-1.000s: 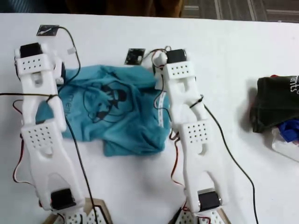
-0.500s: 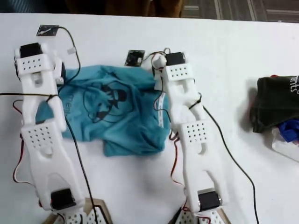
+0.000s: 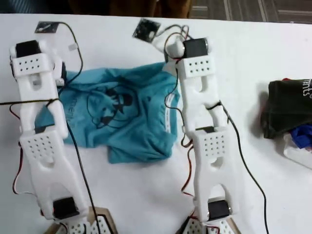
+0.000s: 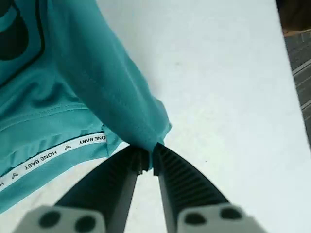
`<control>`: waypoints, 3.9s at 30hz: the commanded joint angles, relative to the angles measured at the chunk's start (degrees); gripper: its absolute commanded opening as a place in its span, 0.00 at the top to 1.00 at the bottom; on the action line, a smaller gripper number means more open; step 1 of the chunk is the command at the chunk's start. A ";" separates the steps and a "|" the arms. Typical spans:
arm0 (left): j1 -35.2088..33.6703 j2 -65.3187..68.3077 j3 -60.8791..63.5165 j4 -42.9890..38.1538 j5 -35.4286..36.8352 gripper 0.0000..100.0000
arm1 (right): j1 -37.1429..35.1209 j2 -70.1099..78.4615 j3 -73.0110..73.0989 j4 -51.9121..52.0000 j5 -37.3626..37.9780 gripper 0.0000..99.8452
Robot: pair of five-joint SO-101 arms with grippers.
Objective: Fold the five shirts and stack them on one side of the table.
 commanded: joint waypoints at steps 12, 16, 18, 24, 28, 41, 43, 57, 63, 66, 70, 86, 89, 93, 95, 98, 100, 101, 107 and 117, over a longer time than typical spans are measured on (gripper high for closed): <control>0.53 -24.79 -2.07 4.84 0.18 0.97 | -1.27 -22.64 -1.41 4.44 -7.47 0.98; 0.53 -33.49 -1.98 4.84 0.18 0.97 | -1.27 -29.58 -1.41 4.44 -10.37 0.98; 0.53 -37.89 -1.89 4.84 0.18 0.97 | -1.27 -33.10 -1.32 4.53 -11.87 0.98; 0.62 -50.90 -1.80 5.19 0.18 0.97 | -1.10 -43.47 -0.79 6.46 -17.93 0.98; 0.62 -59.60 1.98 5.19 0.18 0.97 | -0.84 -49.71 -0.62 6.55 -20.13 0.98; -15.21 -68.22 48.04 -5.80 -0.44 0.97 | -1.19 -46.99 37.01 -2.24 -20.40 0.98; -20.13 -68.22 53.23 -9.23 -0.53 0.97 | -1.27 -43.12 43.25 -7.78 -20.22 0.98; -42.46 -68.13 68.53 -19.52 -17.49 0.97 | -16.22 -14.02 47.12 -13.76 -7.47 0.98; -44.31 -68.13 76.35 -24.09 -19.78 0.97 | -17.54 -8.66 42.99 -9.01 -5.27 0.98; -44.48 -68.13 81.63 -27.52 -19.87 0.97 | -17.36 -6.73 42.11 -8.66 -5.27 0.98; -45.54 -68.13 85.23 -28.57 -19.87 0.97 | -17.54 -7.96 34.90 -3.74 -5.45 0.98; -44.13 -68.04 88.04 -28.57 -19.87 0.97 | -26.68 -4.00 39.21 -4.26 -9.14 0.98; -40.97 -68.04 88.04 -28.57 -19.60 0.97 | -24.13 -0.40 39.03 -4.44 -9.41 0.98; -35.60 -67.43 88.04 -28.57 -17.67 0.97 | -19.30 2.59 37.71 -2.77 -9.49 0.98; -33.32 -65.23 87.43 -28.66 -14.77 0.97 | -16.48 3.38 36.57 -2.07 -9.49 0.98; -30.77 -59.43 85.23 -29.01 -11.16 0.97 | -11.91 5.32 35.52 -2.07 -11.78 0.98; -29.71 -54.51 82.07 -28.75 -8.18 0.97 | -8.48 6.81 34.90 -2.07 -15.12 0.98; -29.10 -51.96 79.96 -28.48 -6.51 0.97 | -6.73 7.16 34.73 -1.89 -16.35 0.98; -22.68 -39.38 63.08 -20.13 0.79 0.97 | 4.09 7.52 32.18 3.82 -17.67 0.98; -6.42 -26.64 47.34 -14.77 5.98 0.97 | 15.16 -0.84 30.51 6.46 -19.43 0.98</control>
